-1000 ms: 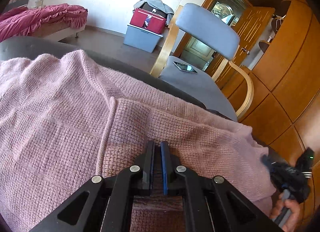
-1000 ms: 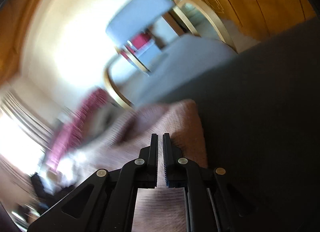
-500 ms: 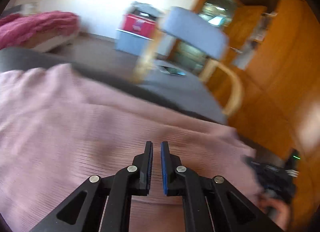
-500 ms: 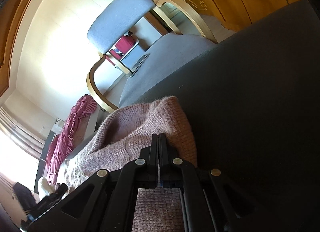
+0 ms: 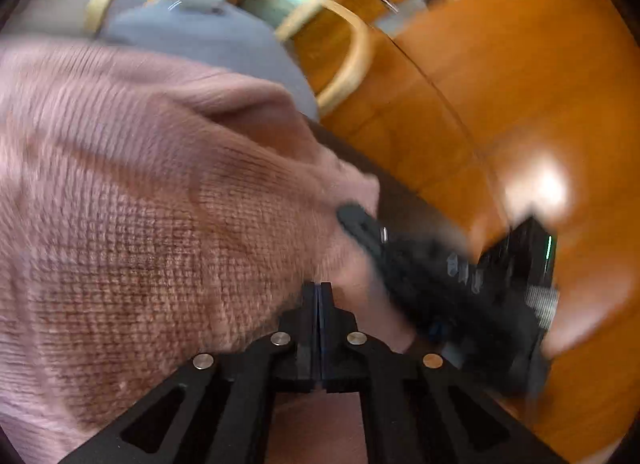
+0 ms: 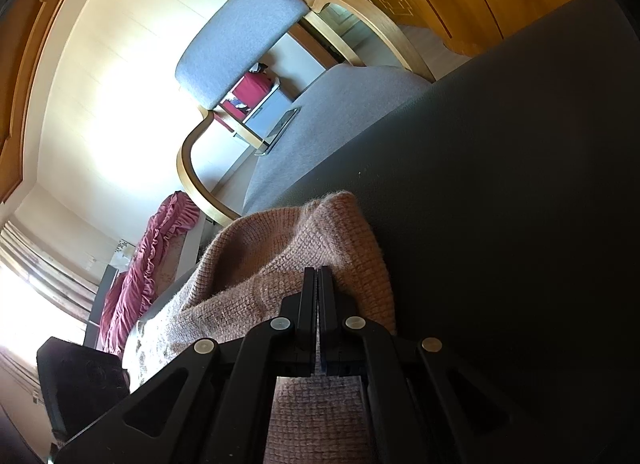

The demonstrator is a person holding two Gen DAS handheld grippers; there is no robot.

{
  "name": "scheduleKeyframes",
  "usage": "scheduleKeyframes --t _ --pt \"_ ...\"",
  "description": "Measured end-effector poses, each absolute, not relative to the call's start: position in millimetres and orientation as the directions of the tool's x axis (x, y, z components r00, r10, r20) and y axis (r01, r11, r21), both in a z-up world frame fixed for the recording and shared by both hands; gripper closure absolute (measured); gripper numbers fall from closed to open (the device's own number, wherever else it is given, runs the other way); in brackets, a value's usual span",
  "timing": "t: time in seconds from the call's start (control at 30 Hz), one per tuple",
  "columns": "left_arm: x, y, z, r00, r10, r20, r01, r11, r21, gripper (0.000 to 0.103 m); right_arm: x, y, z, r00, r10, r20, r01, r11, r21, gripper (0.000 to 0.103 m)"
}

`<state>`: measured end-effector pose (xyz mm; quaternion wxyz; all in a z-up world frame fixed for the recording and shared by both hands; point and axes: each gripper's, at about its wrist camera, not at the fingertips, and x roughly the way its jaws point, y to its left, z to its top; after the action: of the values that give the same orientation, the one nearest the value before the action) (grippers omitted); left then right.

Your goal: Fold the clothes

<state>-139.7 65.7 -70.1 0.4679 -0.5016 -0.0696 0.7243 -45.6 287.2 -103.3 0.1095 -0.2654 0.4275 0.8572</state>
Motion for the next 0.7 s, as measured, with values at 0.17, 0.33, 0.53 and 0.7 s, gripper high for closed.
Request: scheduleKeyframes --t 0.17,0.33,0.53,0.7 --pt "-139 28 -70 -0.101 0.759 -0.644 -0.582 -0.570 -0.581 0.102 -46 287 -103 -0.837 -0.040 -0.546 -0.413 -0.609 0.678 0.103" --pt "-143 -15 -65 -0.170 0.780 -0.602 -0.533 -0.587 -0.610 0.103 -47 285 -102 -0.834 -0.033 -0.551 -0.418 -0.614 0.670 0.103" --pt "-158 -40 -52 -0.295 0.822 -0.488 -0.510 -0.567 -0.646 0.091 -41 282 -98 -0.847 -0.023 -0.531 -0.415 -0.595 0.688 0.100" --pt "-177 -42 -73 -0.272 0.767 -0.582 -0.415 -0.639 -0.648 0.094 -40 263 -69 -0.854 -0.001 -0.520 -0.388 -0.665 0.638 0.094"
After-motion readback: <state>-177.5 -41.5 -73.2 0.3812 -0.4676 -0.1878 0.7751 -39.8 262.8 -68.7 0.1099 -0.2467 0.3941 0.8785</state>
